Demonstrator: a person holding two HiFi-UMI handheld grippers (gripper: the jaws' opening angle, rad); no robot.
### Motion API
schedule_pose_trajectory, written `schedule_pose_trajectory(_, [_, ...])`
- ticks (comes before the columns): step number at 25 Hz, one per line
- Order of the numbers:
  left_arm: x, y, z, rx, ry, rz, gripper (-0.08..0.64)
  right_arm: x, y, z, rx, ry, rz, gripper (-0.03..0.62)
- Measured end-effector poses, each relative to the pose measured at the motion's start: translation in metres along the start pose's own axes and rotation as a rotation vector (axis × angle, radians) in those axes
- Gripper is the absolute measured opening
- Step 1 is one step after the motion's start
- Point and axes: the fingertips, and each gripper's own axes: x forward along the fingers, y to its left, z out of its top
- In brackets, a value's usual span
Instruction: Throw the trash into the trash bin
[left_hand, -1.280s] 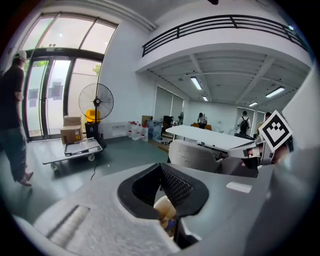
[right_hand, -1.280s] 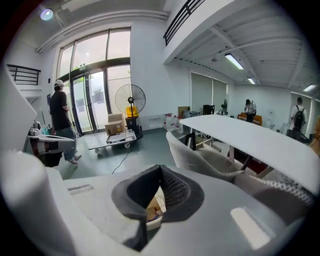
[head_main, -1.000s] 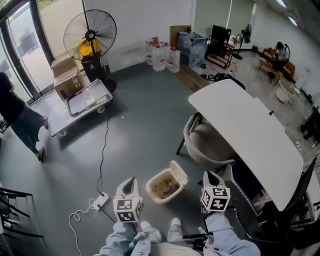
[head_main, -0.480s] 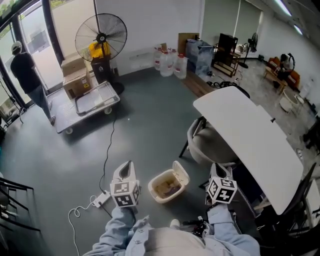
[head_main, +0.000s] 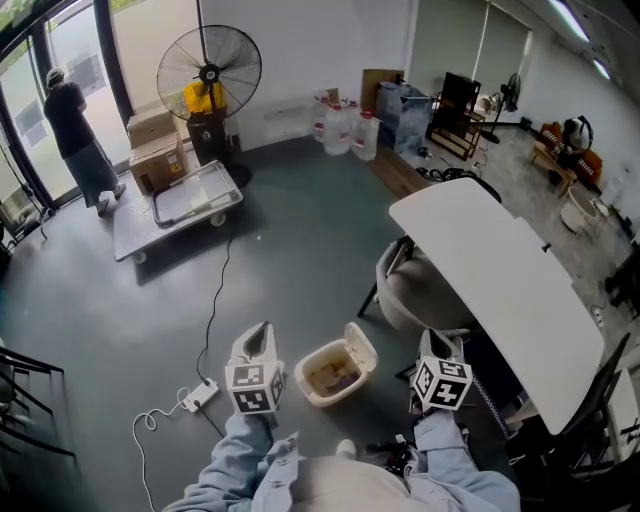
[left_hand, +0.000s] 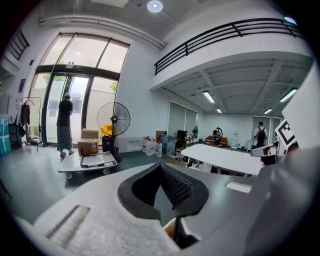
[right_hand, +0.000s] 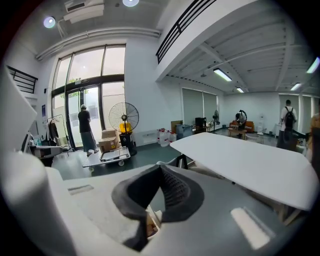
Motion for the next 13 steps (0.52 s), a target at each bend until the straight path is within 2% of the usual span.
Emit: schedule_pose_trajectory(13, [-0.0011, -0.0015, -0.004, 0.004, 0.008, 0.0, 0.009, 0.0005, 0.0098, -0.0003, -0.013, 0.003, 0.017, 0.002])
